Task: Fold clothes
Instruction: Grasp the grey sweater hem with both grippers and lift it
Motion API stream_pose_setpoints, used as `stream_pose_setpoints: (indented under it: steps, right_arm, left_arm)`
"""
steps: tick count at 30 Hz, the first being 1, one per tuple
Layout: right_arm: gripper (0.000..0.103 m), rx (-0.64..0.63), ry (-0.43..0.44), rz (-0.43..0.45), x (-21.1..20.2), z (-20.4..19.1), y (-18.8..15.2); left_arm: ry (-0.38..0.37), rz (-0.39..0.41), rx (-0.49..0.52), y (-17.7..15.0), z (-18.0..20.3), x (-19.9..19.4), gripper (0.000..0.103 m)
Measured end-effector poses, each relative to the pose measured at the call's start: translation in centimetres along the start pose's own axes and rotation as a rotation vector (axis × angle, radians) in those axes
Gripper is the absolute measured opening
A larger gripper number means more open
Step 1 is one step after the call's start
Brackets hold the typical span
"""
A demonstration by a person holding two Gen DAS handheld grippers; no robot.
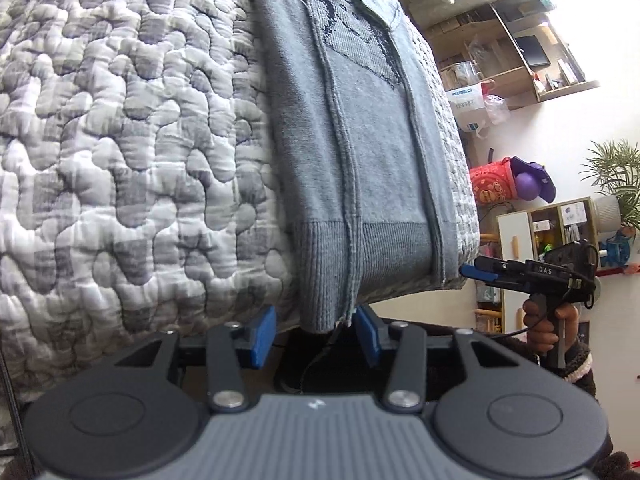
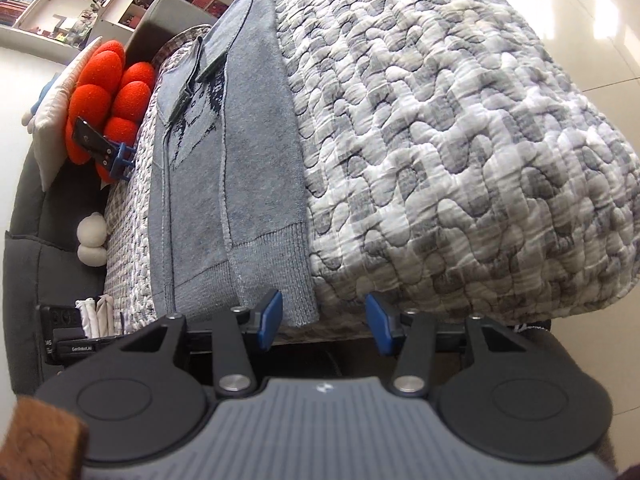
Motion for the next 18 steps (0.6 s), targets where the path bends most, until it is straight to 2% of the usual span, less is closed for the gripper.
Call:
stream_pose_setpoints:
  steps: [6, 9, 15, 18]
  right_arm:
    - [0.046, 0.017, 0.058, -0.035, 1.3, 0.5, 0.9]
    - [0.044, 0.002, 0.054, -0.056, 1.8, 0.3, 0.9]
    - [0.042, -0.007, 0.067, -0.091, 3.1, 0.1, 0.6]
    - [0.037, -0.003, 0.083, -0.099, 3.4, 0.1, 0.4]
  left_arm:
    - [-0.028, -0.033, -0.027, 0.7, -0.4, 1.5, 0.043]
    - [-0.036, -0.051, -0.042, 0.7, -0.4, 2.2, 0.04]
    - [-0.045, -0.075, -0.073, 0.5, -0.6, 3.4, 0.031]
    - [-0.071, -0.078, -0.084, 0.5, -0.4, 3.4, 0.02]
Point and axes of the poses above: each gripper's, at about its wrist camera, not at the fingertips, and x roughly the way its jaws point, z to its right, y to its top, the point moved 2 cm from there along x, roughly the way its jaws point, and after that the axes turned 8 degrees about z, right-handed, at the moved point
